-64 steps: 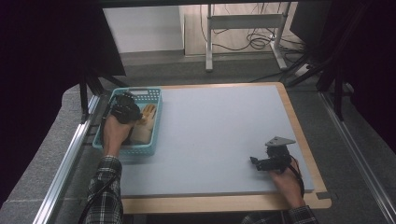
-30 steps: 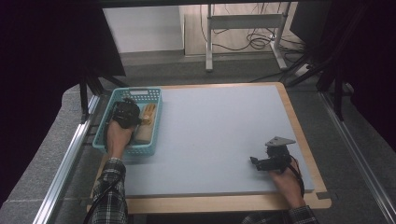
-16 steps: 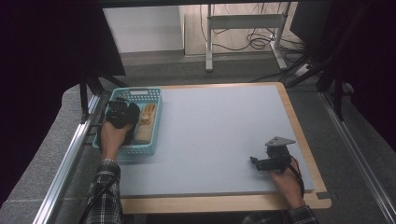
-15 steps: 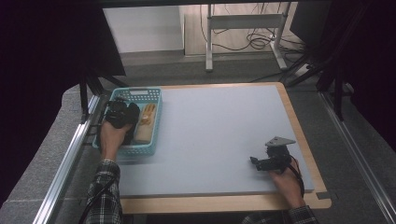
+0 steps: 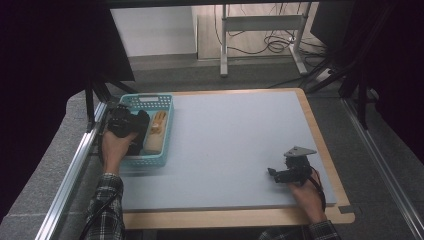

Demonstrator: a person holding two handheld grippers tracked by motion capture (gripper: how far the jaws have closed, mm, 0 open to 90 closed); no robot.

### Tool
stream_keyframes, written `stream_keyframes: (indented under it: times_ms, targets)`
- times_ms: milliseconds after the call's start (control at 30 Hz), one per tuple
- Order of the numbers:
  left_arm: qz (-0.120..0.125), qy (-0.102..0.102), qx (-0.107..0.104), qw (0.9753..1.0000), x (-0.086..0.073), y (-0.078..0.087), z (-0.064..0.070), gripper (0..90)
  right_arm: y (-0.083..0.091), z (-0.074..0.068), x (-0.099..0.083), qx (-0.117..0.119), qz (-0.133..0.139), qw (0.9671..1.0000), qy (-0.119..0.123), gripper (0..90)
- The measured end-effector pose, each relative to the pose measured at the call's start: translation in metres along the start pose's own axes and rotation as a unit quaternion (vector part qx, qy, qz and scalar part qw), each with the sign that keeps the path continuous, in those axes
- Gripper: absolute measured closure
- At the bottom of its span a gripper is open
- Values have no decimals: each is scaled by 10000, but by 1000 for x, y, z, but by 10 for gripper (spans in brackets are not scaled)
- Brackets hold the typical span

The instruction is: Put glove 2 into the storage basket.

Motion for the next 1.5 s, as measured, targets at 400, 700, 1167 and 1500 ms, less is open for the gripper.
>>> stream_keyframes:
  times_ms: [400, 700, 1167, 1500]
  targets:
    - [248, 109, -248, 9993, 0, 12, 1, 88, 0, 0, 0, 0, -1, 10000, -1, 77]
    - [416, -13, -408, 9983, 2, 23, 9, 60, 0, 0, 0, 0, -1, 10000, -1, 77]
    - [611, -281, -705, 9952, 0, 35, 28, 31, 0, 0, 0, -3, 0, 10000, 3, 77]
    - [744, -511, -900, 9918, 0, 44, 48, 10, 0, 0, 0, -5, -1, 10000, 2, 77]
Point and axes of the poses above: each handheld gripper's, and its own axes: y roughly backward along the jaws, x roughly out of its top, z roughly to its right, the point moved 5 cm from there along -y, roughly forward along the jaws, and after that the axes turned 3 degrees about -y, right-handed, at the moved point
